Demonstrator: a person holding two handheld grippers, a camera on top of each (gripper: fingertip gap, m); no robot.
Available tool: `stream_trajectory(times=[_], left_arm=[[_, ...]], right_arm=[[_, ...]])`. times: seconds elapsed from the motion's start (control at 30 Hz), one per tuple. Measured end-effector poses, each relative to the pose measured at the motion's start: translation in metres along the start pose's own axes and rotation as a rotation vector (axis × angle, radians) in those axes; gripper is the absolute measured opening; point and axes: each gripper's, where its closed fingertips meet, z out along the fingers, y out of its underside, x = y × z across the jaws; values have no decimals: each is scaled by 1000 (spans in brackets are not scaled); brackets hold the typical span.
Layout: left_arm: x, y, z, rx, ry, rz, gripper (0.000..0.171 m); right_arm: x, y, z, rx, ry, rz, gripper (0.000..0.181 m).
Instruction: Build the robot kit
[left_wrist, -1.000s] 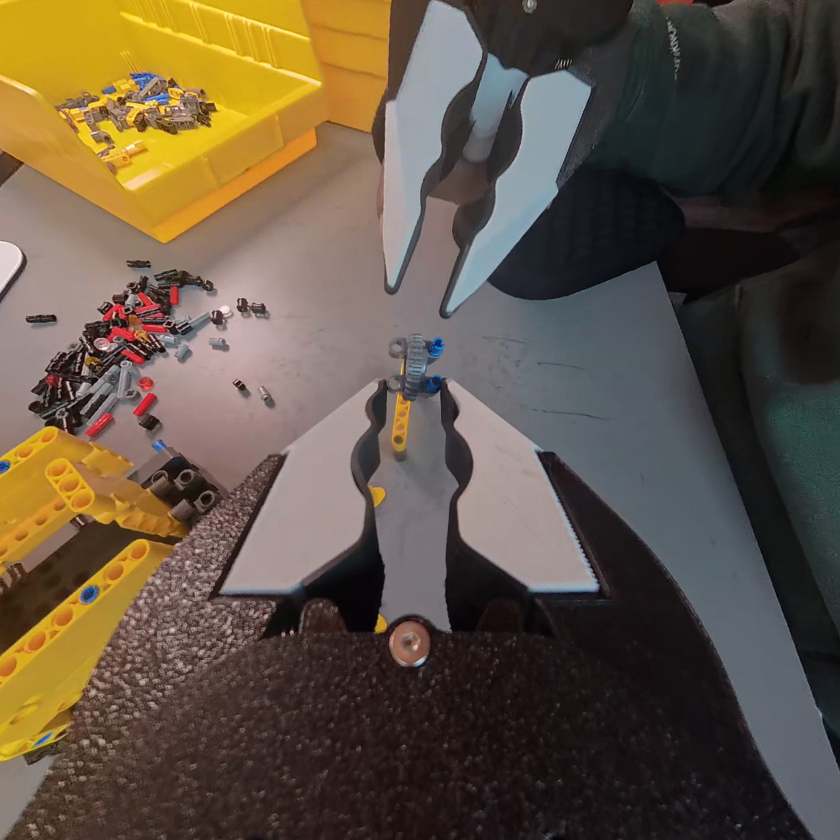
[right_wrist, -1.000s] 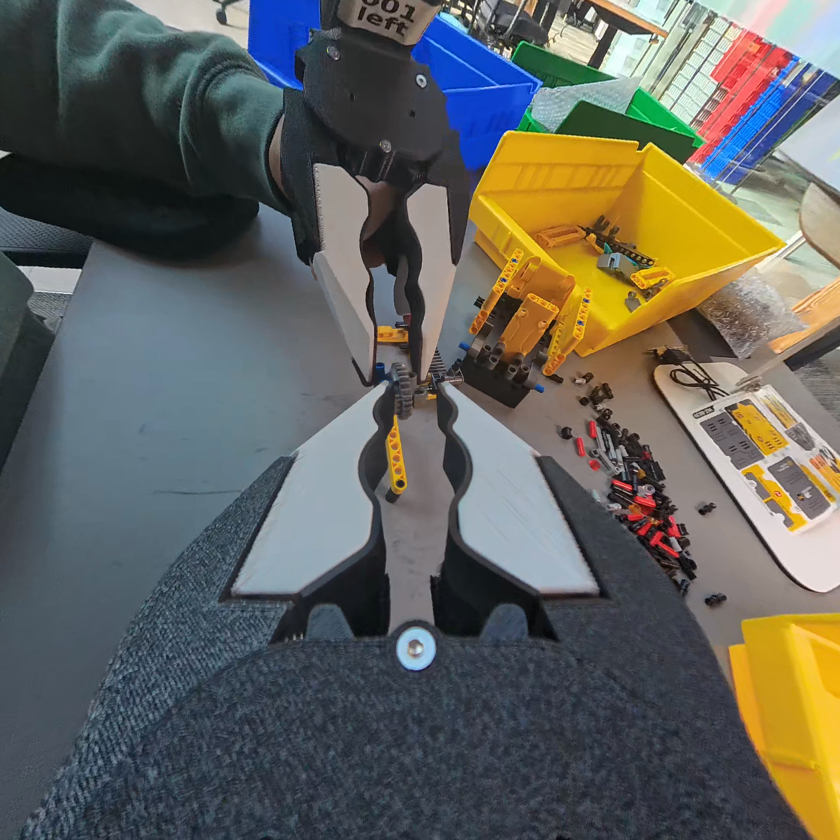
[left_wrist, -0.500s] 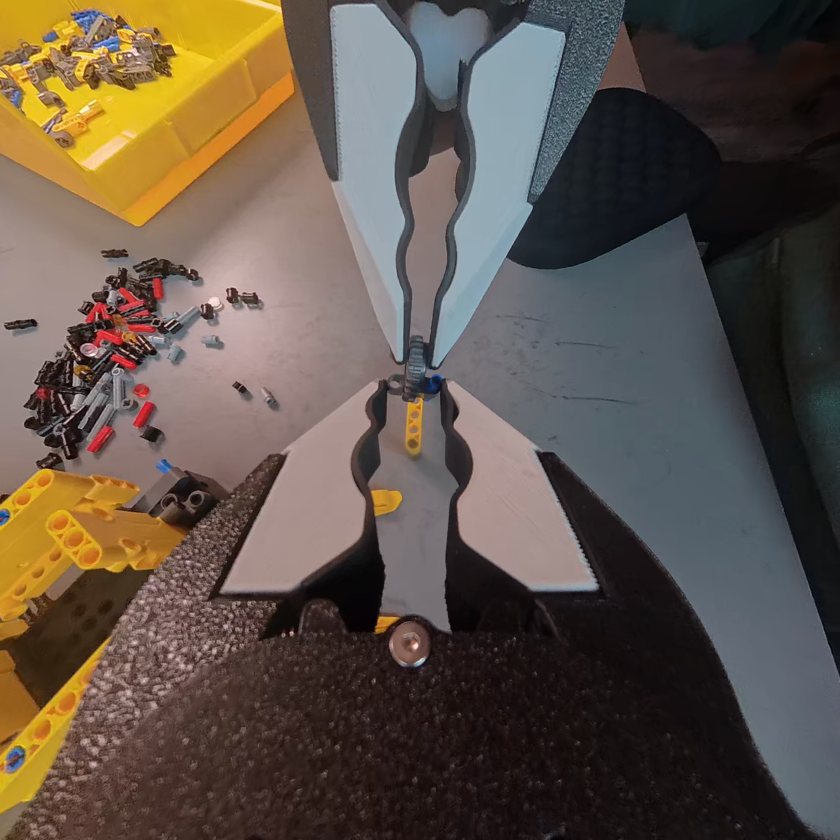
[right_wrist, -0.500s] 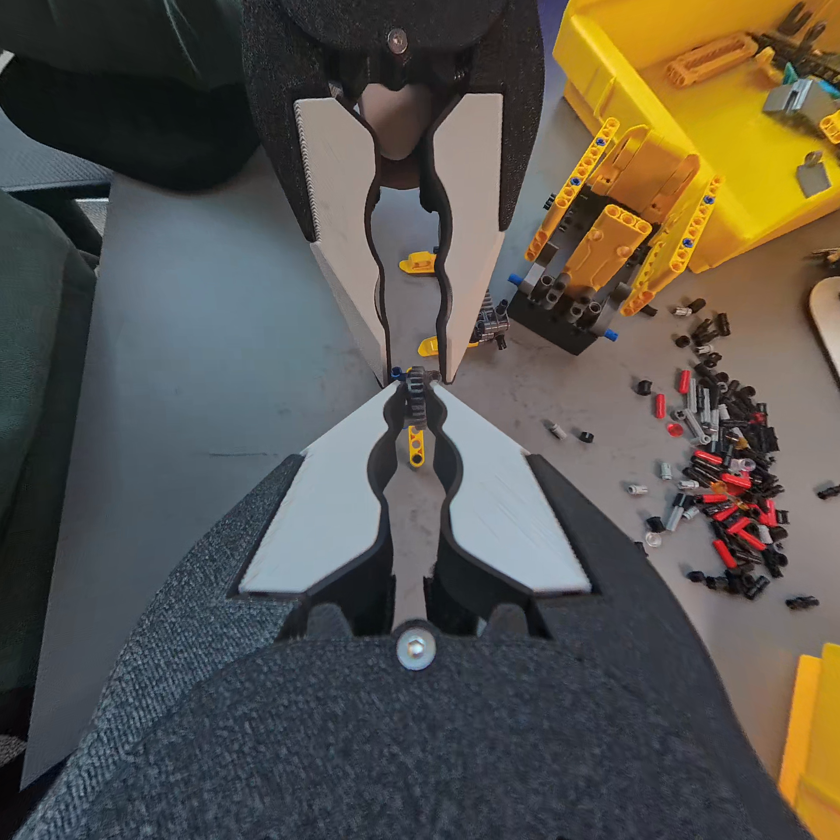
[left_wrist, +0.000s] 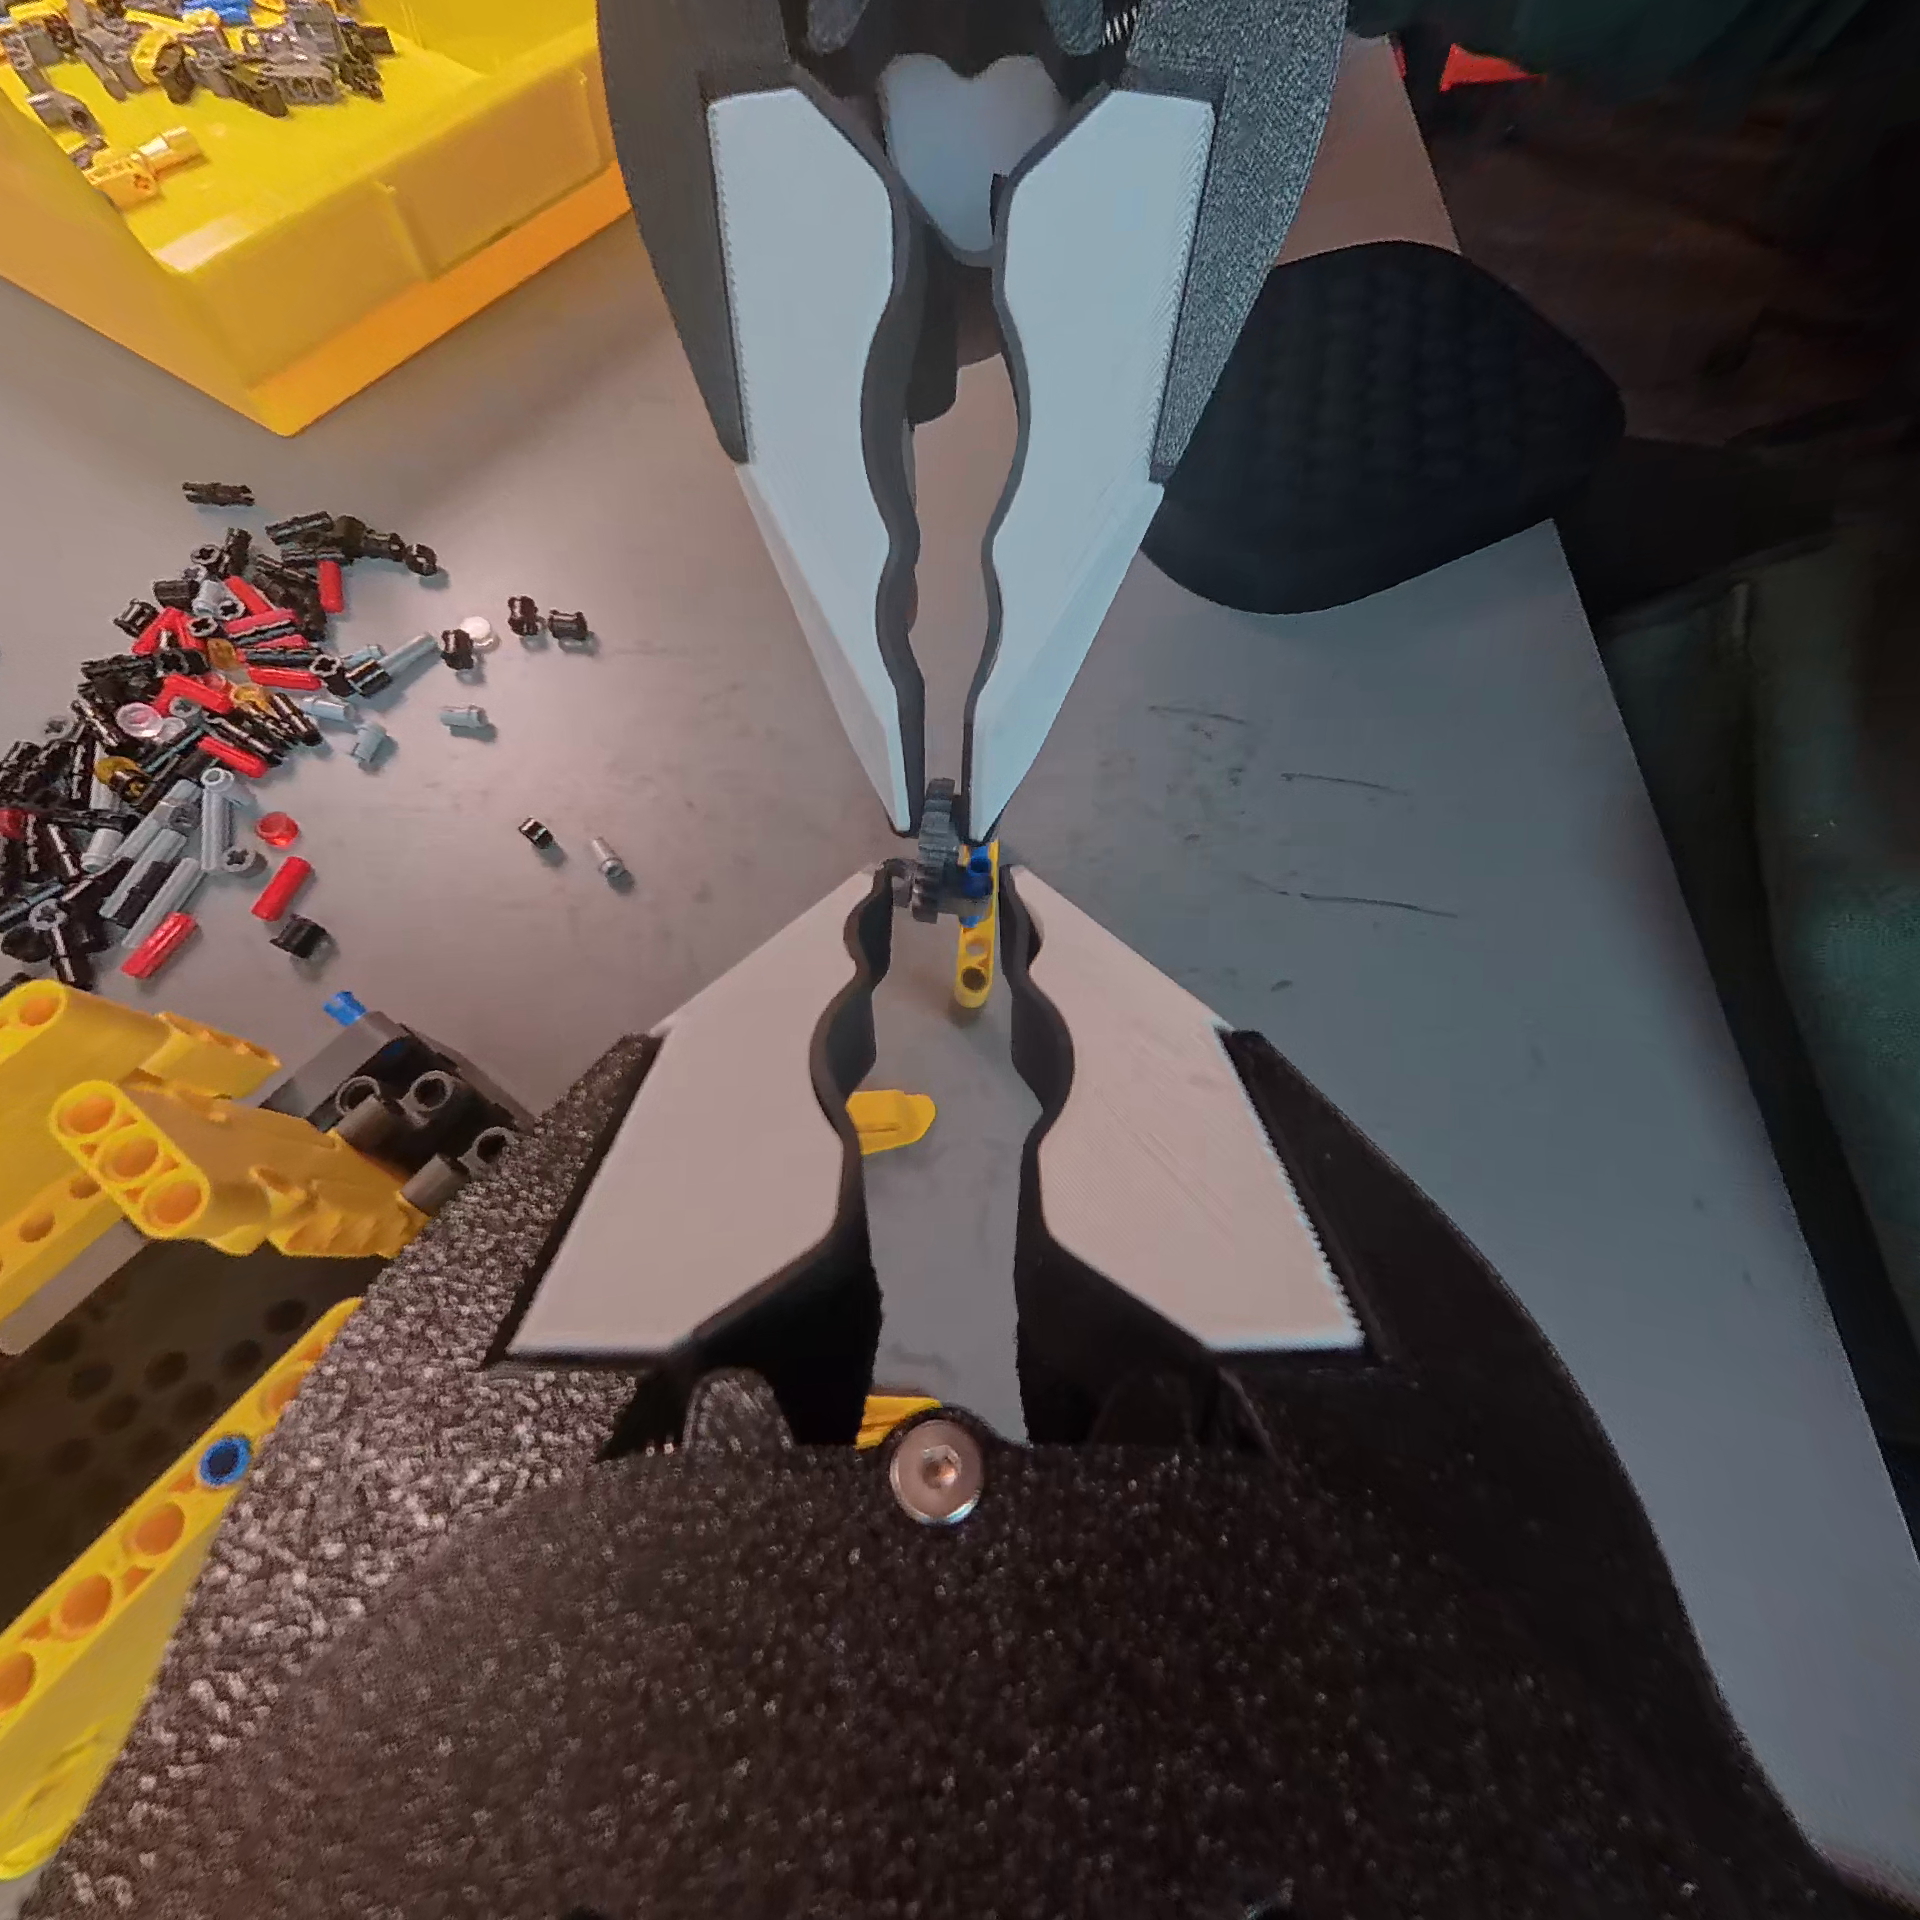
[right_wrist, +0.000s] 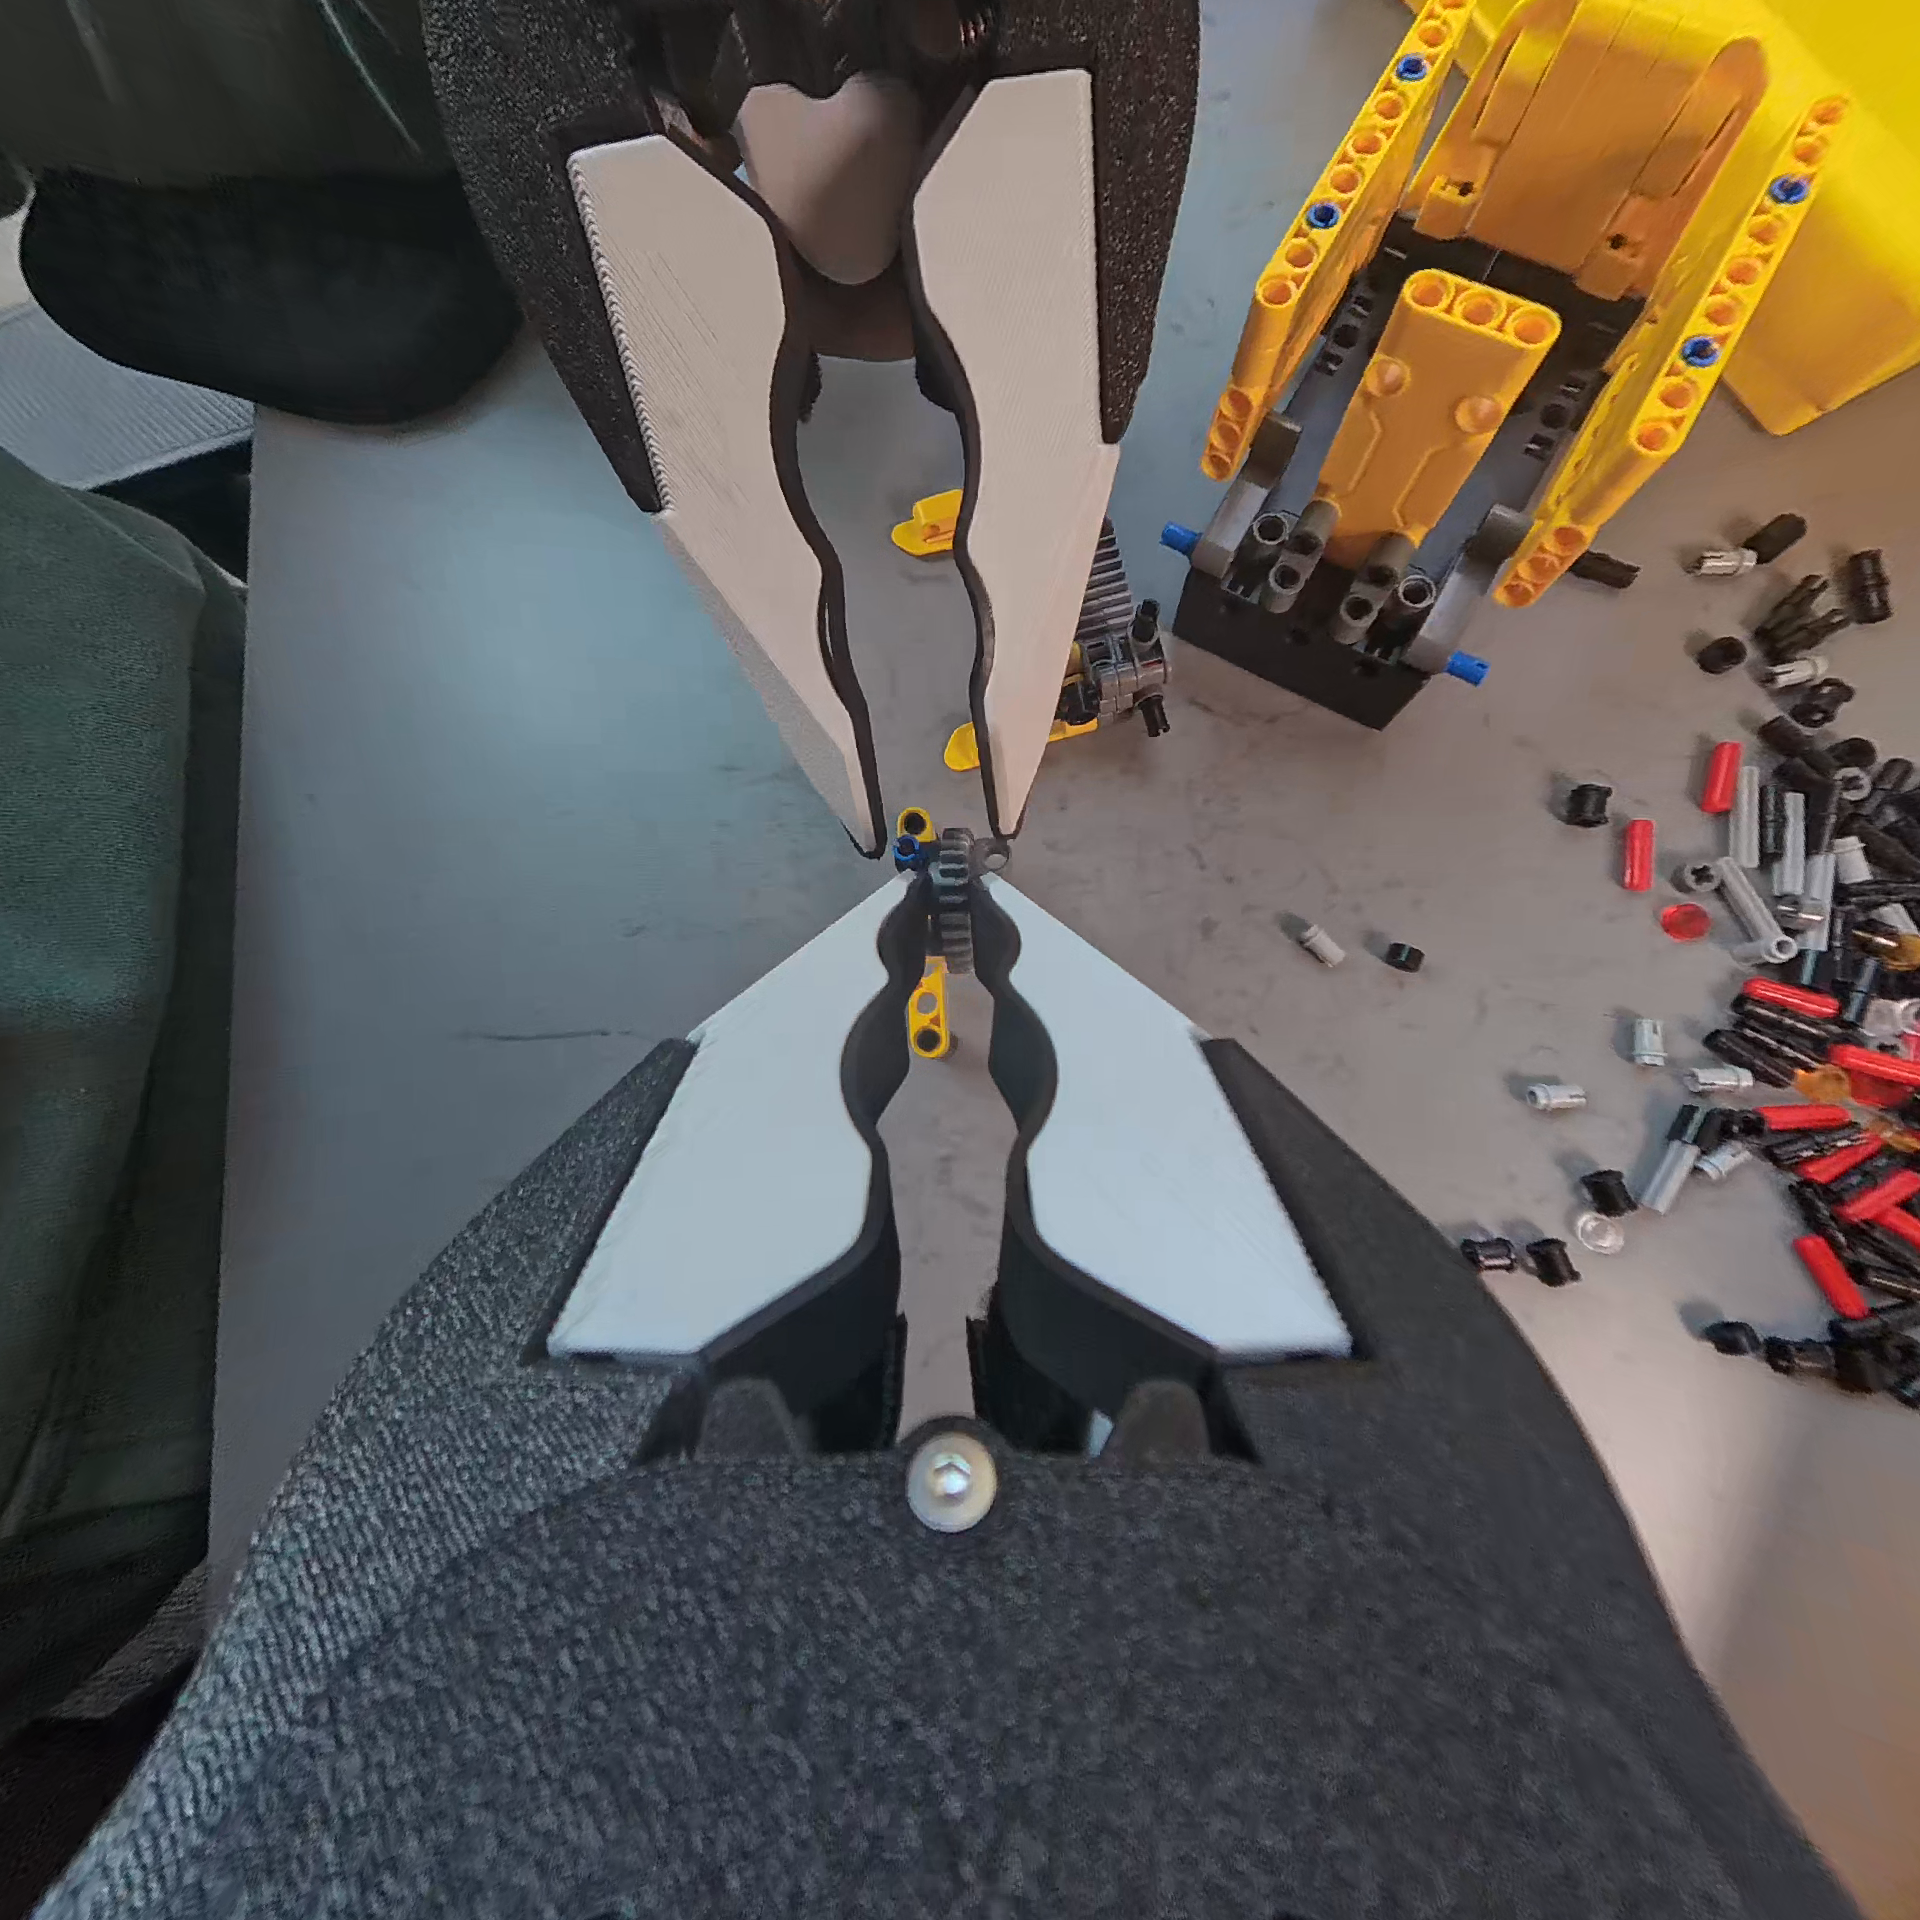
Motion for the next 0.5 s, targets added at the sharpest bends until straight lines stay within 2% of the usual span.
stream_trajectory(times=[0.3, 0.5], left_arm=[[-1, 2, 3, -7, -5, 17, 25], [0, 3, 6, -13, 3, 23, 23]], right_arm=[[0, 1, 1, -16, -32, -38, 6], [-3, 1, 1, -20, -44, -66, 6]])
